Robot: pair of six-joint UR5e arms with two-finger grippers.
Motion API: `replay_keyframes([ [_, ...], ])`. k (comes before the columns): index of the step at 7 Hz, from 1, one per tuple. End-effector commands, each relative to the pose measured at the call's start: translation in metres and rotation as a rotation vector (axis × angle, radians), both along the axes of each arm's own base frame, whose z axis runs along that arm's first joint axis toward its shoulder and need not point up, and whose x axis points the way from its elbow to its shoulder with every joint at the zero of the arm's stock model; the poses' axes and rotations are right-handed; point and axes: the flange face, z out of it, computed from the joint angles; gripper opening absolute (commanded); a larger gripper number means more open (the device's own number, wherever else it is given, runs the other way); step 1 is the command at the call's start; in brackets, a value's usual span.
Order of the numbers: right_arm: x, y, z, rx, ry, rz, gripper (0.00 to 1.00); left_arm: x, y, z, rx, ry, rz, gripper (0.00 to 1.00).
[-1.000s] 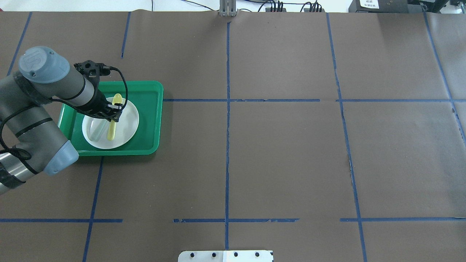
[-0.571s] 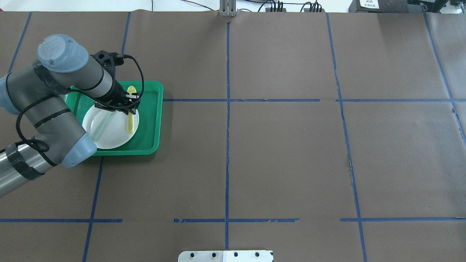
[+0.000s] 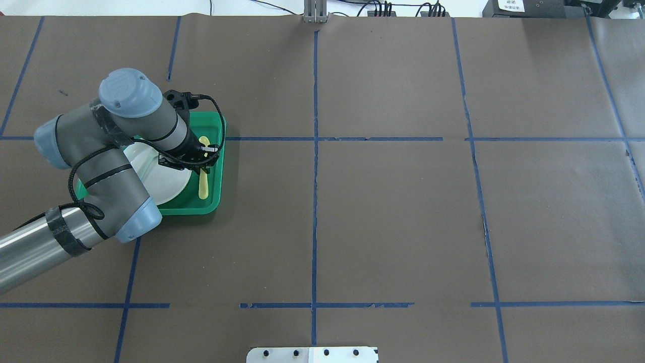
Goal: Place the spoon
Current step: 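Lift the spoon and carry it off the plate toward the tray's edge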
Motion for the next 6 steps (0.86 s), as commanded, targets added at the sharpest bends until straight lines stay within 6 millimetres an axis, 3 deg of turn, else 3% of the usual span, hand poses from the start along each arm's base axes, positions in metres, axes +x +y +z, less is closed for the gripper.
replay_keyframes([
  [1, 0.0, 0.0001, 0.0002, -0.001, 0.0, 0.0, 1.0, 0.0004, 0.0007, -0.0014, 0.003, 0.002, 0.002, 0.18],
  [4, 0.0, 0.0001, 0.0002, -0.001, 0.0, 0.0, 1.0, -0.0002, 0.0013, 0.0, 0.005, 0.001, 0.004, 0.3],
  [6, 0.0, 0.0, 0.0, 0.0, 0.0, 0.0, 1.0, -0.0029, 0.0022, -0.0031, 0.011, 0.007, 0.003, 0.45],
])
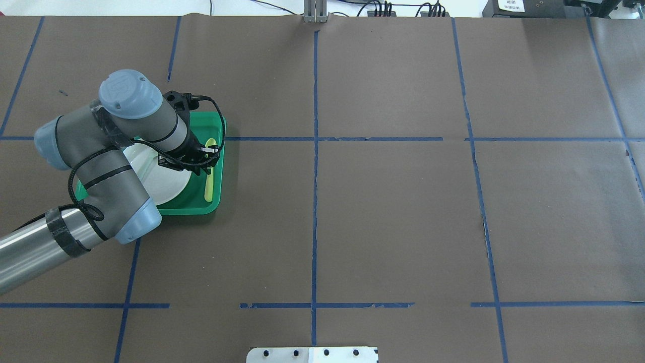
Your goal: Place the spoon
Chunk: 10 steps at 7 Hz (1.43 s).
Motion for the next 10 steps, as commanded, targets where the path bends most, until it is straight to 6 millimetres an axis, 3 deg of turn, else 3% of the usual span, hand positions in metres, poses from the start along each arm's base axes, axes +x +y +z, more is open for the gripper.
replay_keyframes([
  [1, 0.0, 0.0, 0.0, 0.0, 0.0, 0.0, 1.0, -0.009, 0.001, -0.014, 0.025, 0.02, -0.006, 0.47],
  [2, 0.0, 0.0, 0.0, 0.001, 0.0, 0.0, 1.0, -0.018, 0.002, -0.026, 0.04, 0.037, -0.014, 0.47],
  [3, 0.0, 0.0, 0.0, 0.001, 0.0, 0.0, 1.0, -0.041, -0.007, -0.037, 0.056, 0.052, -0.049, 0.64],
  [4, 0.0, -0.001, -0.001, 0.003, 0.0, 0.0, 1.0, -0.077, -0.012, -0.031, 0.07, 0.057, -0.086, 0.8],
  [5, 0.0, 0.0, 0.0, 0.001, 0.0, 0.0, 1.0, -0.098, -0.013, -0.031, 0.12, 0.056, -0.073, 0.93],
  [6, 0.0, 0.0, 0.0, 0.001, 0.002, 0.0, 1.0, -0.131, -0.026, -0.016, 0.173, 0.03, -0.062, 1.0],
  [7, 0.0, 0.0, 0.0, 0.001, 0.0, 0.0, 1.0, -0.167, -0.026, 0.019, 0.18, -0.013, -0.063, 1.0],
  [8, 0.0, 0.0, 0.0, 0.0, 0.0, 0.0, 1.0, -0.218, -0.031, 0.063, 0.24, -0.084, -0.017, 1.0],
  [9, 0.0, -0.001, -0.001, 0.003, 0.0, 0.0, 1.0, -0.281, -0.04, 0.099, 0.276, -0.187, 0.059, 1.0],
  [10, 0.0, 0.0, 0.0, 0.0, 0.0, 0.0, 1.0, -0.349, -0.05, 0.12, 0.277, -0.275, 0.141, 1.0],
])
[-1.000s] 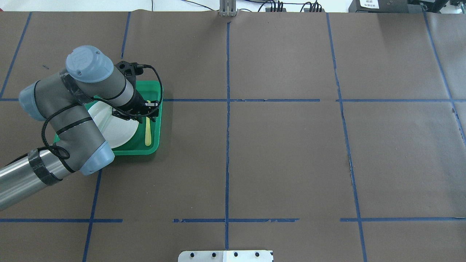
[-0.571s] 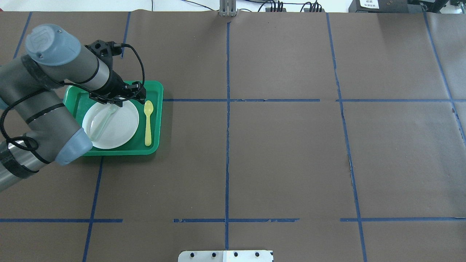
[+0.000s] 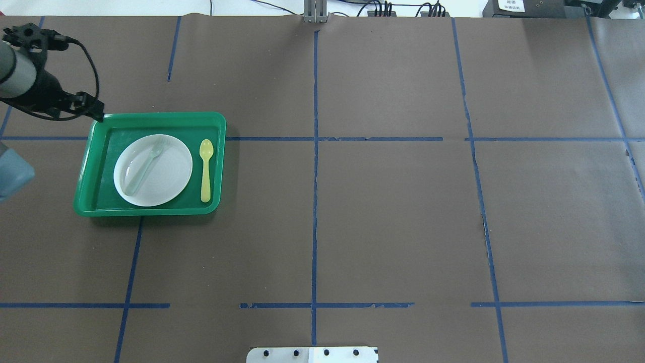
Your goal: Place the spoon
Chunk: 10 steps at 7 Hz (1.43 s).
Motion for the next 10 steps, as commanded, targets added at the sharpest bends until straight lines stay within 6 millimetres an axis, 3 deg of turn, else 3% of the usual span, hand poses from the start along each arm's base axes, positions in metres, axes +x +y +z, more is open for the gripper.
replay_keyframes([
  [1, 0.0, 0.0, 0.0, -0.001, 0.0, 0.0, 1.0, -0.147, -0.005, 0.056, 0.003, -0.166, 0.133, 1.0],
  [2, 0.0, 0.0, 0.0, 0.0, 0.0, 0.0, 1.0, -0.209, 0.02, 0.096, -0.015, -0.12, 0.158, 1.0],
  [3, 0.0, 0.0, 0.0, 0.0, 0.0, 0.0, 1.0, -0.257, 0.058, 0.134, -0.097, 0.016, 0.088, 1.0],
  [4, 0.0, 0.0, 0.0, -0.001, 0.0, 0.0, 1.0, -0.283, 0.082, 0.156, -0.096, 0.018, 0.087, 1.0],
  [6, 0.0, 0.0, 0.0, 0.0, 0.0, 0.0, 1.0, -0.289, 0.115, 0.187, -0.108, 0.028, 0.131, 1.0],
  [9, 0.0, -0.001, -0.001, 0.002, 0.0, 0.0, 1.0, -0.287, 0.124, 0.192, -0.117, 0.03, 0.132, 1.0],
  [10, 0.0, 0.0, 0.0, 0.0, 0.0, 0.0, 1.0, -0.287, 0.122, 0.186, -0.1, 0.028, 0.134, 1.0],
])
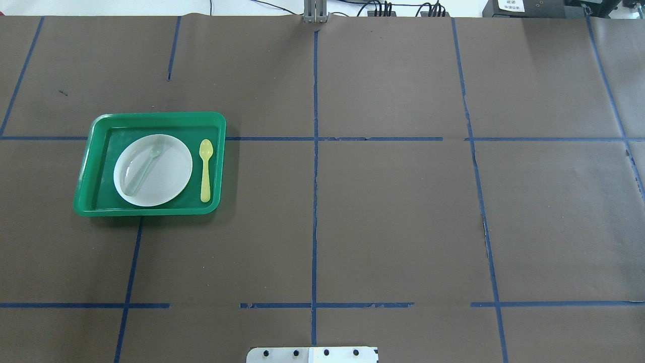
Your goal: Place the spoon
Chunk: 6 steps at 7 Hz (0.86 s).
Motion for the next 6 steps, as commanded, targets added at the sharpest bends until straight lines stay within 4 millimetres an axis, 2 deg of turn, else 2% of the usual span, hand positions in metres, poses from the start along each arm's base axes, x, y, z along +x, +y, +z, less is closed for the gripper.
replay_keyframes([
  [1, 0.0, 0.0004, 0.0003, -0.001, 0.0, 0.0, 1.0, 0.0007, -0.0041, -0.007, 0.019, -0.002, 0.003, 1.0],
  [6, 0.0, 0.0005, 0.0005, -0.002, 0.0, 0.0, 1.0, 0.0001, -0.0063, -0.0026, 0.011, -0.007, 0.003, 1.0],
])
